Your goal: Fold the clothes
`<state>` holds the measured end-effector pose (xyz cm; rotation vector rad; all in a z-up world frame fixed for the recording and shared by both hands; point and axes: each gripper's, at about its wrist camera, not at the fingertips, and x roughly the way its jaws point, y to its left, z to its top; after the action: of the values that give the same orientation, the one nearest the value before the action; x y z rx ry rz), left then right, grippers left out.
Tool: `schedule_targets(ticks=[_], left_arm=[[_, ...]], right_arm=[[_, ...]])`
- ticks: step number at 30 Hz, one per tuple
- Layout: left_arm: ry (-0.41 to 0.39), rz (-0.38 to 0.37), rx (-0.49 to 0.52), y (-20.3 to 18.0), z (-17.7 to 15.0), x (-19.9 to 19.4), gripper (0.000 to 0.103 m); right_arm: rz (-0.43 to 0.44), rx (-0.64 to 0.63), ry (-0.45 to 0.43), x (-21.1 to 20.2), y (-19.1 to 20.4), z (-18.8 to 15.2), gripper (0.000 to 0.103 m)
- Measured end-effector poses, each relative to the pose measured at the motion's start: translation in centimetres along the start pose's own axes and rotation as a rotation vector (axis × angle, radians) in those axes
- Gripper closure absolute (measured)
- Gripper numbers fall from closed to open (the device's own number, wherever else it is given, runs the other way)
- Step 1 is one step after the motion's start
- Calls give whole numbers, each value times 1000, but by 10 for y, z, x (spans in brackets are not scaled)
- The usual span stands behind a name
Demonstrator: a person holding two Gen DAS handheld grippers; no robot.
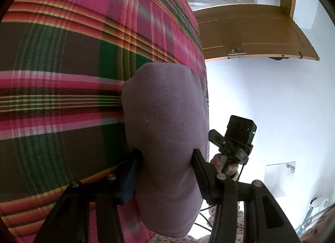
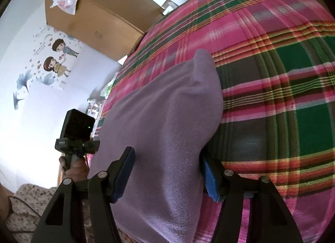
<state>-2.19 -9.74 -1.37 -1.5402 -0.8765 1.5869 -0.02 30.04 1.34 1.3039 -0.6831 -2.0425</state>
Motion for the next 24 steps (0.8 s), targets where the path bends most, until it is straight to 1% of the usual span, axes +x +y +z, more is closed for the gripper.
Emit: schedule_targets(ticks=[8,9,10,11,14,16,21,24], left_arm=[[-4,2,4,-4,6,6,54],[-3,2,6,-3,6,6,55],[-1,2,8,-4,7,7,55],[0,0,8,-3,9,7,56],[5,-5,9,-1,12,7,58],[4,-4,5,0,14,7,60],[-5,4,14,0,17,8,64],[-10,4,8,-1,19,11,66]], right_arm=[[-21,-33,-9,2,6,-2,40],[-27,-38,-8,2,7,-2,43],[-45,-47,-8,2,8,-3,48],[-62,-56,-8,3,10,-3,50],[-80,-82,-22,2,11,-5,52],[-88,-84,-31,1,10,-6,56],[-102,-101,-46,2,10,-8,62],[-124,-119,-60,2,14,-11,64]])
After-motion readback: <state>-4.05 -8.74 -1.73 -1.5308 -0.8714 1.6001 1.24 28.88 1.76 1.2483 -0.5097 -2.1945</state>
